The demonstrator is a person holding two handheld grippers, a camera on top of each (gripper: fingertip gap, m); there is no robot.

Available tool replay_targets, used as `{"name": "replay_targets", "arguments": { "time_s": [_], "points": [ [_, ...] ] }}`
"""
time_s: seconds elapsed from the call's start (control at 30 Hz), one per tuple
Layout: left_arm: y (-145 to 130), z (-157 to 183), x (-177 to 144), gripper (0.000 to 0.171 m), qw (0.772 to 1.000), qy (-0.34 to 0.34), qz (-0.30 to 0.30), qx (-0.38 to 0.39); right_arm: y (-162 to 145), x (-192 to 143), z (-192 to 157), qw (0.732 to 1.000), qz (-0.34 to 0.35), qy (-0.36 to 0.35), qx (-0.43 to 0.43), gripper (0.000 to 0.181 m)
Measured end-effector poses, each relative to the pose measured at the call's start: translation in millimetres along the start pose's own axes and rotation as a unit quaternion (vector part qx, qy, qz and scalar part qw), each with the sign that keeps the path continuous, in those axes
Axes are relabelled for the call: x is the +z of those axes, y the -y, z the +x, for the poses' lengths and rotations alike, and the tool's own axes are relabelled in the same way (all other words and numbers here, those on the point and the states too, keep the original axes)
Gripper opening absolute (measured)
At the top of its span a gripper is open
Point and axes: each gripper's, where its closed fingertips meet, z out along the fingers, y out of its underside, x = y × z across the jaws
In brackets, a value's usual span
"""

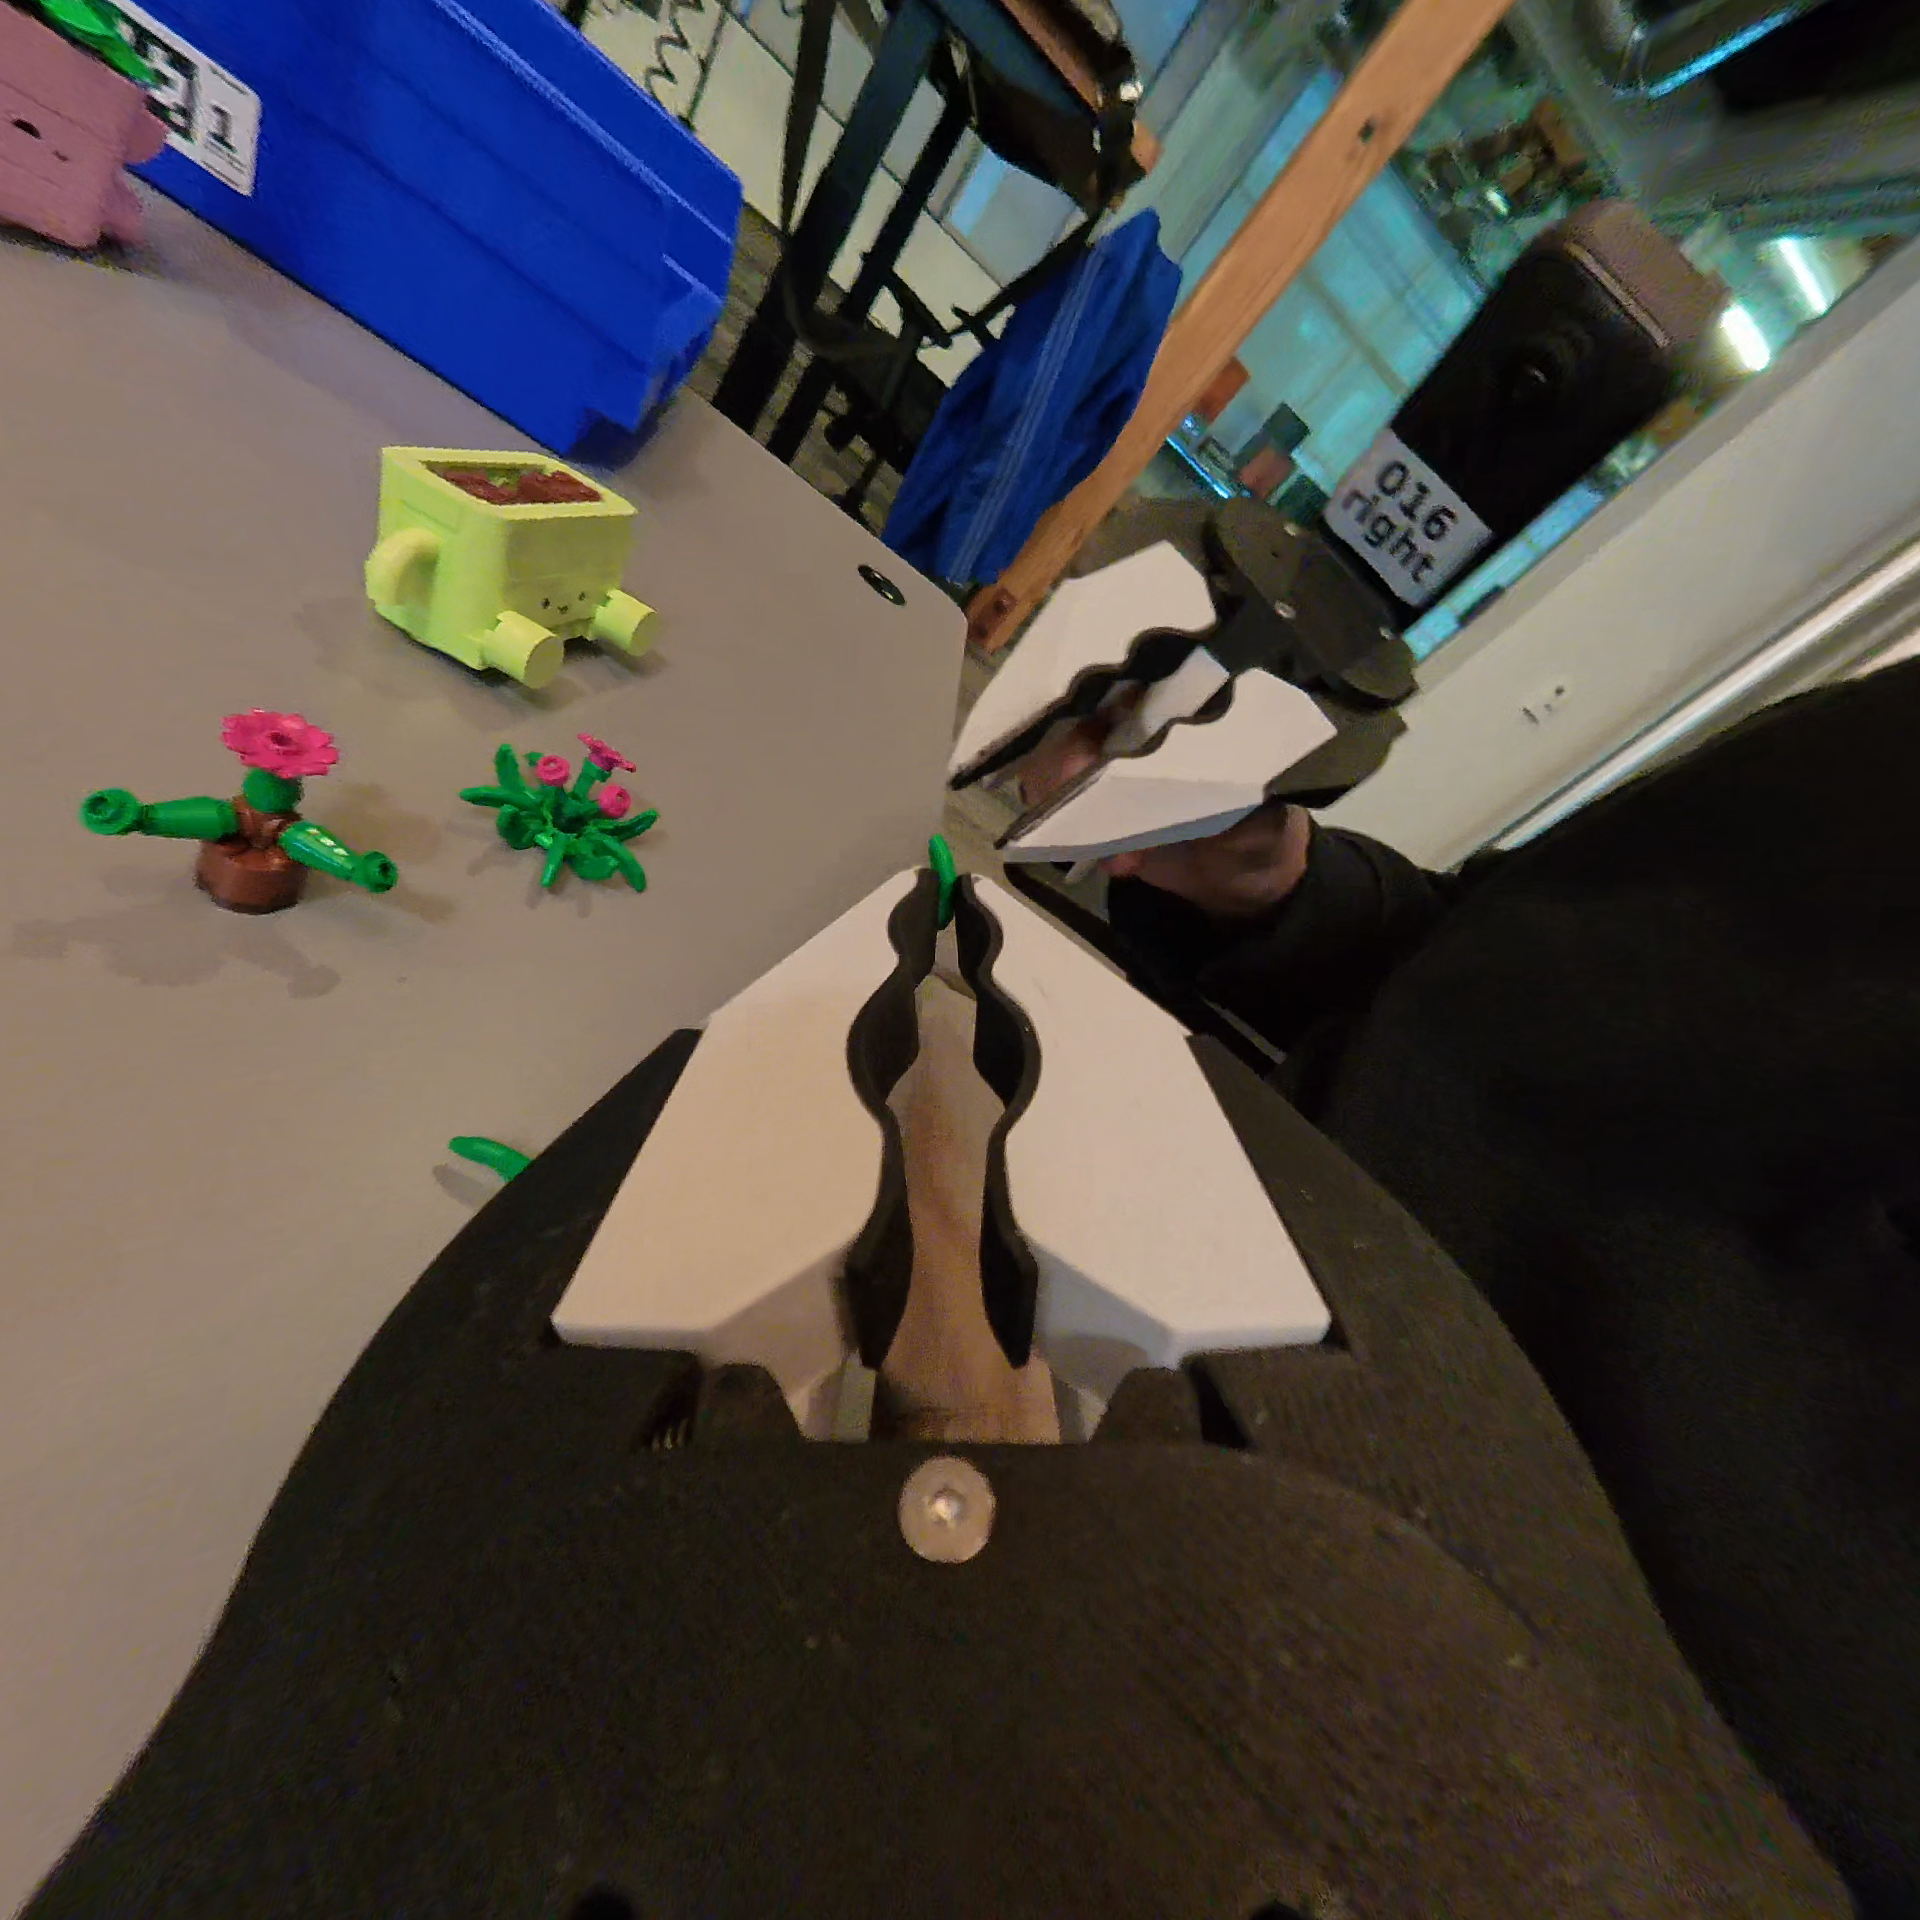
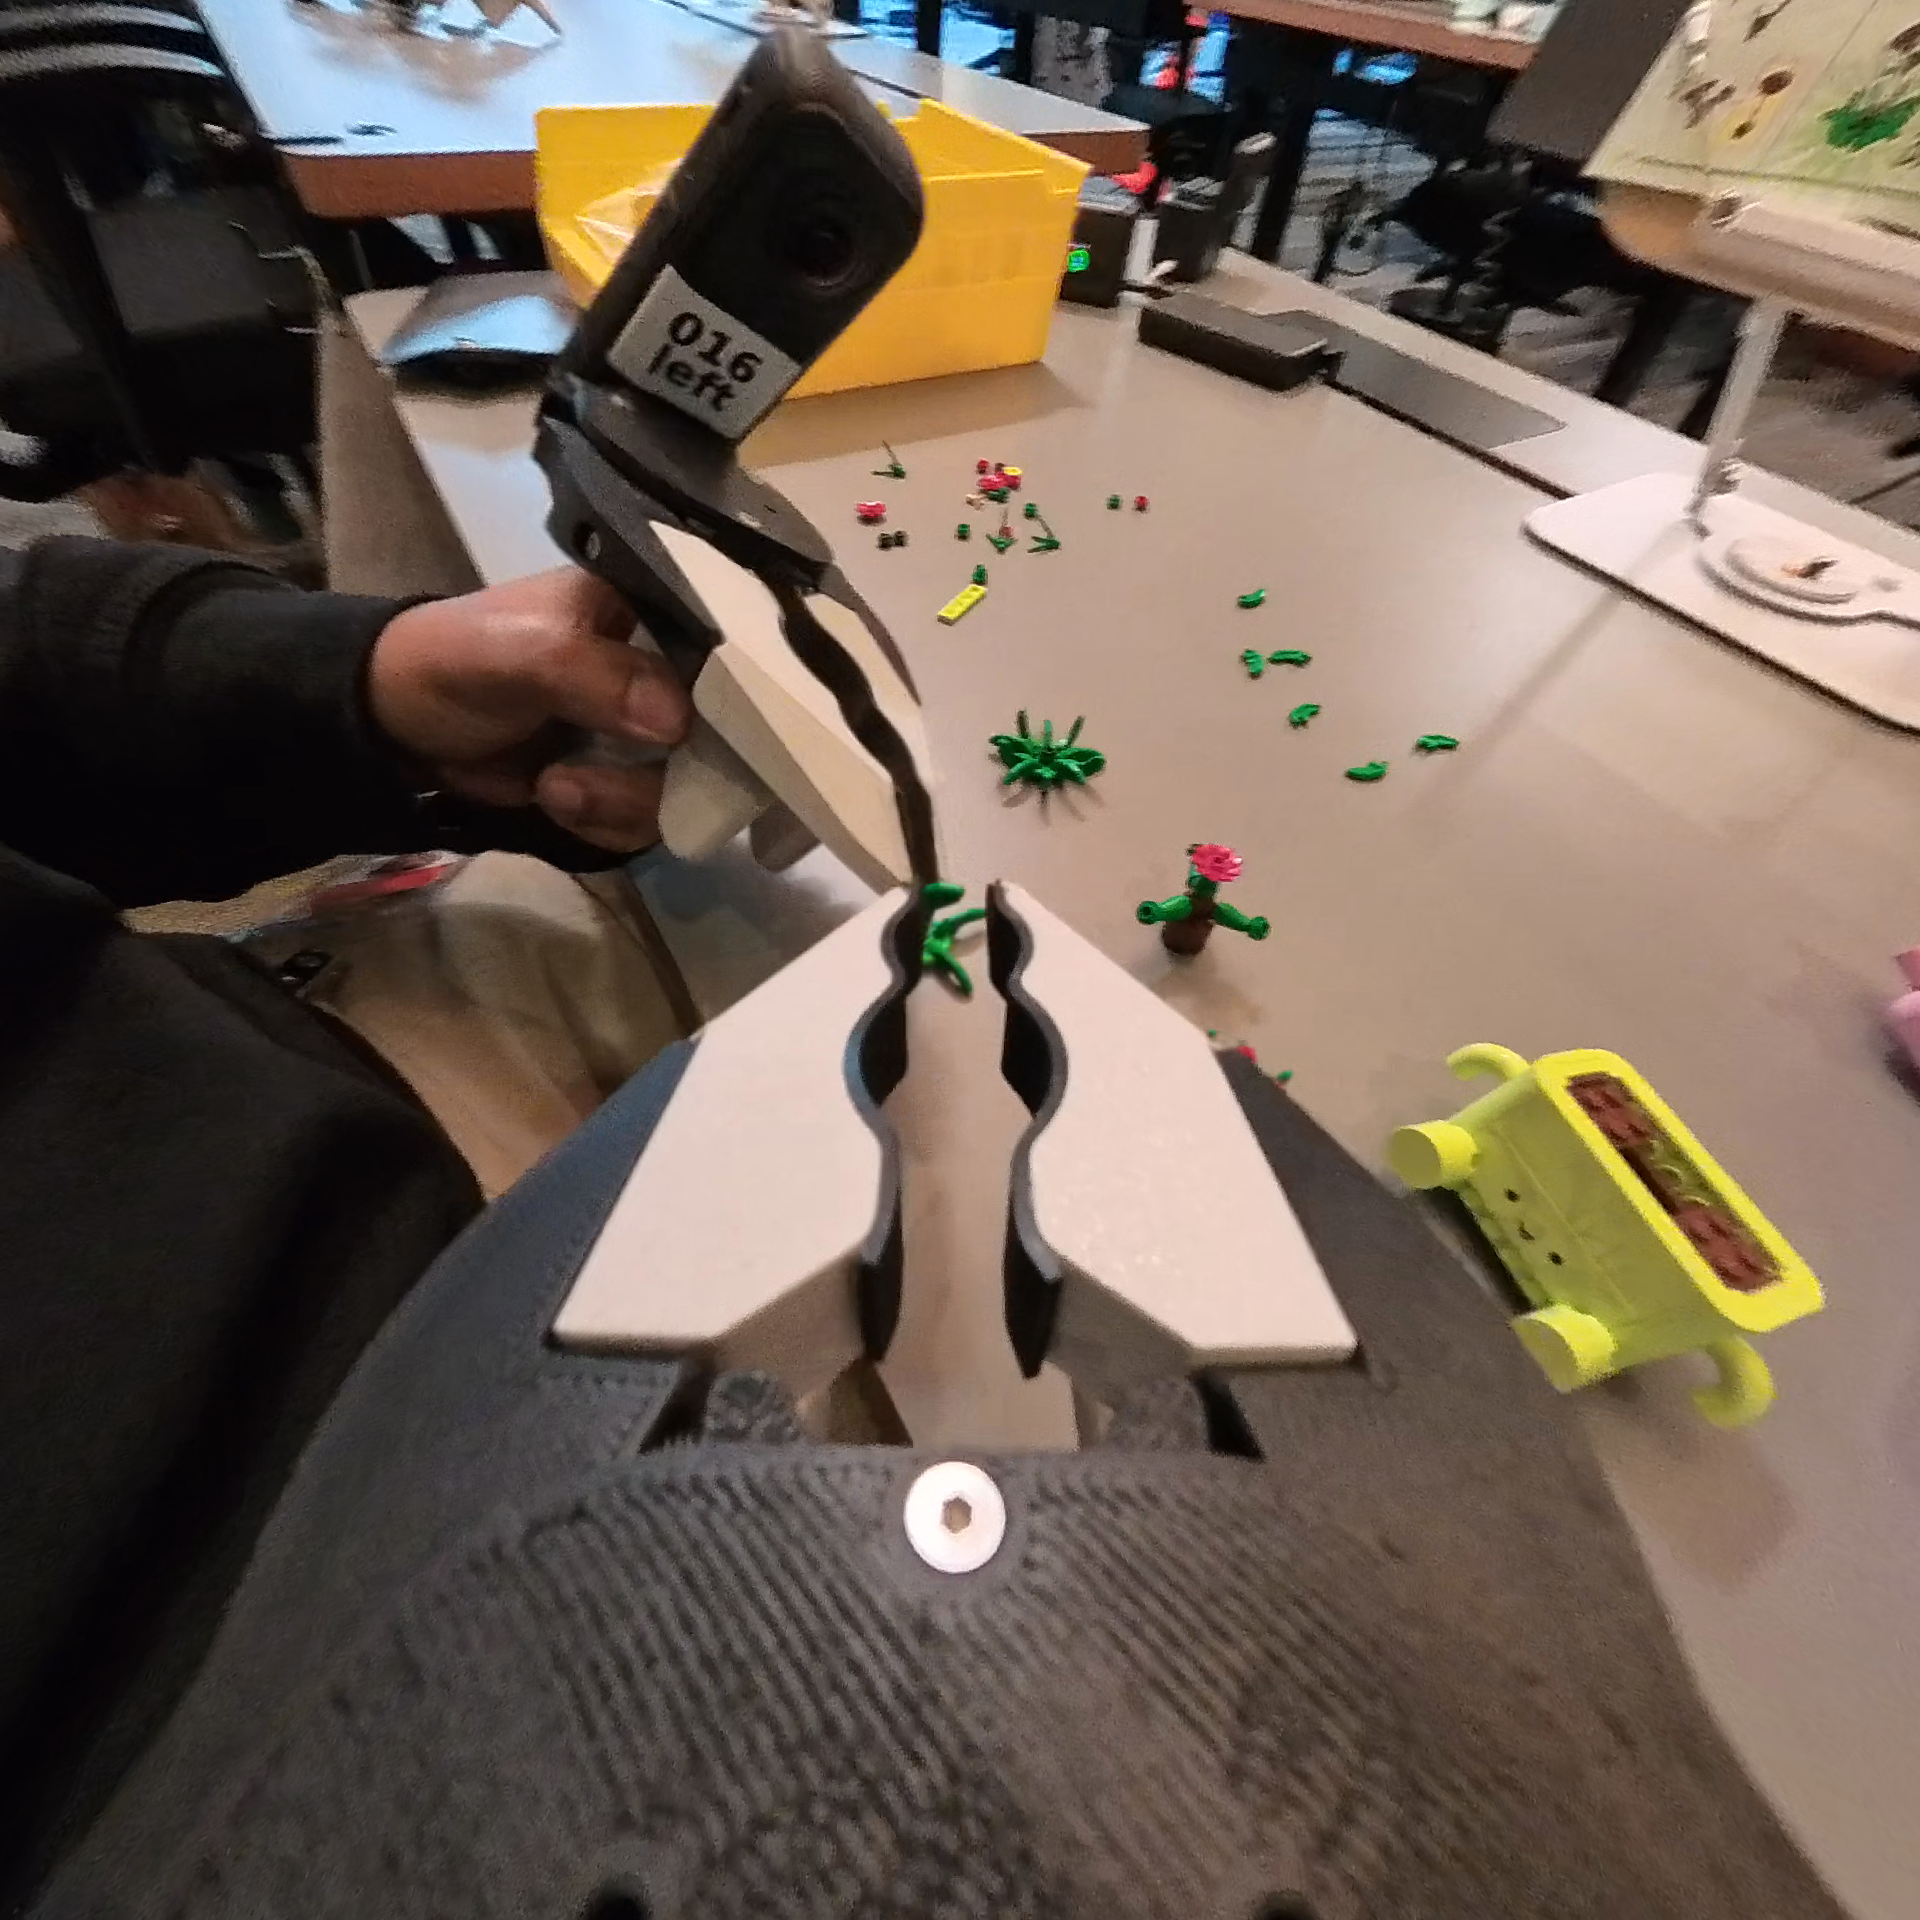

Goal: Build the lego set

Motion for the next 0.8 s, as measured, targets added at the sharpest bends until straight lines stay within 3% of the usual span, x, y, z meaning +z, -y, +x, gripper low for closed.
{"name": "replay_targets", "arguments": {
  "time_s": [0.17,0.43,0.57,0.8],
  "points": [
    [-7.3,5.8,2.8,0.001,0.999,-0.009,-0.026,0.023,-9.7,-1.1,-22.6,0.995,-0.030,0.092,-0.024,0.021],
    [-33.4,12.1,11.1,0.001,0.989,-0.005,-0.111,0.093,-27.5,-5.0,-27.6,0.979,-0.106,0.118,-0.129,0.016],
    [-35.5,10.7,11.3,0.001,0.988,-0.001,-0.117,0.099,-32.1,-4.0,-33.2,0.970,-0.127,0.132,-0.161,0.006],
    [-33.9,15.5,8.1,0.001,0.988,-0.015,-0.113,0.108,-30.2,-3.2,-33.7,0.966,-0.127,0.130,-0.183,0.013]
  ]
}}
